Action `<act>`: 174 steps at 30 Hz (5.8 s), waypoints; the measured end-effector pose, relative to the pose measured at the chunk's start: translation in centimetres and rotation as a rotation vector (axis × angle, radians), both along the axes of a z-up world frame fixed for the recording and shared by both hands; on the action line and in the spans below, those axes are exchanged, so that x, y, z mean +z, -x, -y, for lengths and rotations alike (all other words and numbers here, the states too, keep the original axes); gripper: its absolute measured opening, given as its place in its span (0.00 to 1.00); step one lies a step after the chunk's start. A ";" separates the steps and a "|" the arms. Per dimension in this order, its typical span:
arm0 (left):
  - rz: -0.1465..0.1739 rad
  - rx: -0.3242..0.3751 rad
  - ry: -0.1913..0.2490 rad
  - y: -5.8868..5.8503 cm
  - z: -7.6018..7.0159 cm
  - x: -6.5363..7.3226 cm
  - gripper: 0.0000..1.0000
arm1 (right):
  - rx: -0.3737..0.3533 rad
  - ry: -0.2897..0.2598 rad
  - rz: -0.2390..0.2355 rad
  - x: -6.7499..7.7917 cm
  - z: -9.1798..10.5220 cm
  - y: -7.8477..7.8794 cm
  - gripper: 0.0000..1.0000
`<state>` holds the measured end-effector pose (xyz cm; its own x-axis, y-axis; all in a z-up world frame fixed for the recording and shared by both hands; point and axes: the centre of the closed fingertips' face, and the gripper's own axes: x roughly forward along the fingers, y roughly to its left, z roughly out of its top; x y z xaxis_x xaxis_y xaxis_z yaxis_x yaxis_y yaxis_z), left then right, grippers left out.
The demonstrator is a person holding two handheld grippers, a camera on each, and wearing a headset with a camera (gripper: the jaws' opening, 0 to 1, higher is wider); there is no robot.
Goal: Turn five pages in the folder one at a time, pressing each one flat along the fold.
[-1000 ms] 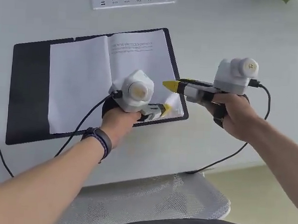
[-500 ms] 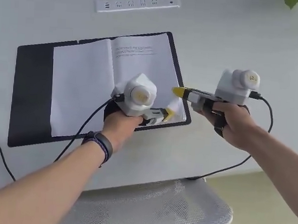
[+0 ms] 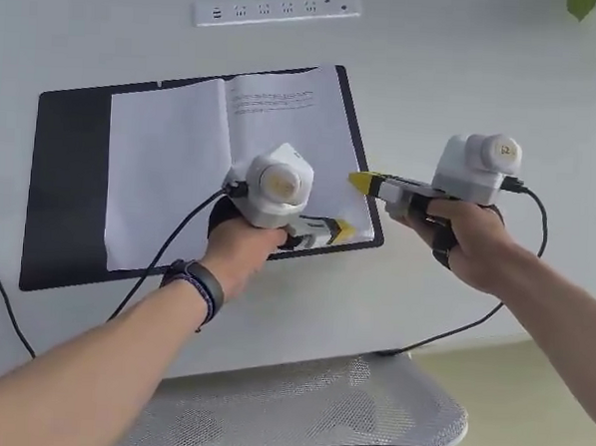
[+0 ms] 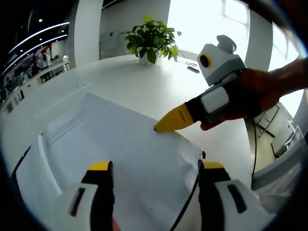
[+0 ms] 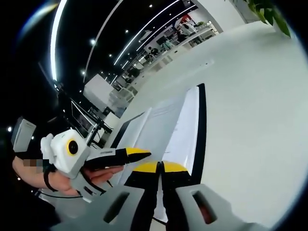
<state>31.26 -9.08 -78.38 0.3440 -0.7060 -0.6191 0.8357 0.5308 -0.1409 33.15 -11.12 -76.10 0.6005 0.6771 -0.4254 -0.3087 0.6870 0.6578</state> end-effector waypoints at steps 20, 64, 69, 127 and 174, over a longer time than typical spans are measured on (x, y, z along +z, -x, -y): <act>0.051 0.076 0.027 -1.4 -4.9 3.6 0.78 | 0.002 0.017 0.040 2.3 -1.4 0.0 0.00; 0.125 0.292 0.060 -0.7 -20.7 8.3 0.83 | 0.051 -0.076 0.183 10.1 -8.9 -1.0 0.00; 0.129 0.308 0.058 -0.5 -22.6 8.4 0.83 | 0.084 -0.096 0.208 11.3 -10.9 -1.2 0.00; 0.062 0.572 0.118 4.7 -33.7 6.2 0.85 | 0.386 -0.032 -0.162 -4.0 -31.6 -1.3 0.01; 0.034 0.429 0.142 3.2 -29.4 5.2 0.64 | 0.346 -0.106 -0.068 -0.8 -29.7 -2.4 0.27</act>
